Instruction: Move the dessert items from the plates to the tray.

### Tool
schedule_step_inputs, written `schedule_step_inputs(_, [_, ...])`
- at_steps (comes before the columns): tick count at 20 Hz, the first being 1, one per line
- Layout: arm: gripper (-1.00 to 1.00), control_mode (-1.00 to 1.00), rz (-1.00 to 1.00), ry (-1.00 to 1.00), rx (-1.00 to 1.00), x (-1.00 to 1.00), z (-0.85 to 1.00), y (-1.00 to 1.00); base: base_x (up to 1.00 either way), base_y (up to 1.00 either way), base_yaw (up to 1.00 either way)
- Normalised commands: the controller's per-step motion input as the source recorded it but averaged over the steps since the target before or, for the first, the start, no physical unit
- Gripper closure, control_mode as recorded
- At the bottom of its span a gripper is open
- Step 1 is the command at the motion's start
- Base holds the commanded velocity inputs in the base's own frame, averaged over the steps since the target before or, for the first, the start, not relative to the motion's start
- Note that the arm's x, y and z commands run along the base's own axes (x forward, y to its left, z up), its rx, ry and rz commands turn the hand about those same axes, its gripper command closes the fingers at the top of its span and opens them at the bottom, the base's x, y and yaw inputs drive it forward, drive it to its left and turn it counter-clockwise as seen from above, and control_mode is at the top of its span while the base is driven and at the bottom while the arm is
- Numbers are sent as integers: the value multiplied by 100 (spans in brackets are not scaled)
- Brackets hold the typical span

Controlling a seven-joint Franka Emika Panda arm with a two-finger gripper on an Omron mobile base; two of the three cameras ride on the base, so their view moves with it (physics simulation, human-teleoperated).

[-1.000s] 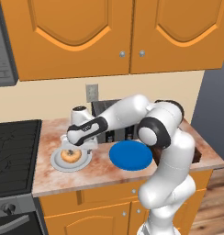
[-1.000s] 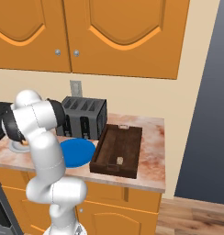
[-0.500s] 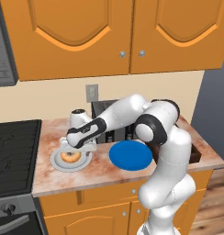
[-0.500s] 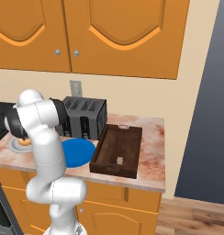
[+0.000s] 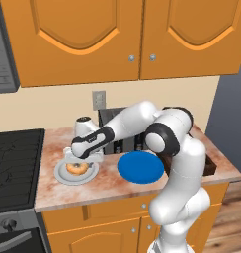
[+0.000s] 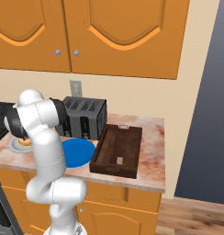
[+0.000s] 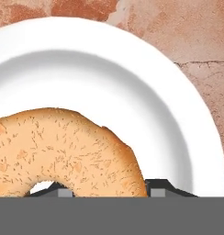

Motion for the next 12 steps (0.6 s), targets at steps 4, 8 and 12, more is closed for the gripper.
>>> schedule_step_inputs(4, [100, -100, 0, 0, 0, -5, 0, 0, 0, 0, 0])
schedule_step_inputs(8, [100, -100, 0, 0, 0, -34, 24, -12, 0, 0, 0])
schedule_step_inputs(12, [100, -100, 0, 0, 0, -65, 21, -48, 0, 0, 0])
